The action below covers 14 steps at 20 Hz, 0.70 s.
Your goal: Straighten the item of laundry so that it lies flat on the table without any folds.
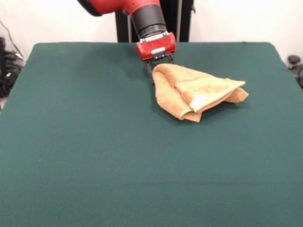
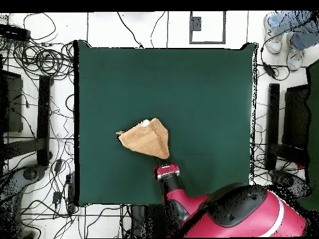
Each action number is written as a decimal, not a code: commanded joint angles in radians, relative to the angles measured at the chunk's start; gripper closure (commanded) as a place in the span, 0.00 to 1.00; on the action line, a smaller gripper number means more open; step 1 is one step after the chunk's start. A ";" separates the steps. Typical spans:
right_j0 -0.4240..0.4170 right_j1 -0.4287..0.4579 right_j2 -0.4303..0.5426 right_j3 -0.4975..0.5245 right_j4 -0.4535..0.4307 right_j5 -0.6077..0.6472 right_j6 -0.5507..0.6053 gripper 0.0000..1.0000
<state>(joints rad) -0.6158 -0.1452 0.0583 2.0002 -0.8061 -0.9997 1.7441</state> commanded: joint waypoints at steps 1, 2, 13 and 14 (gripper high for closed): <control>-0.022 -0.031 0.013 0.126 0.033 -0.115 0.165 0.00; -0.024 -0.038 0.013 0.138 0.035 -0.118 0.168 0.00; -0.033 0.017 0.015 0.162 0.062 -0.173 0.158 0.00; -0.034 0.018 0.015 0.163 0.063 -0.173 0.157 0.00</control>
<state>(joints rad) -0.6695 -0.1624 0.0544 2.1982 -0.8059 -1.1268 1.7441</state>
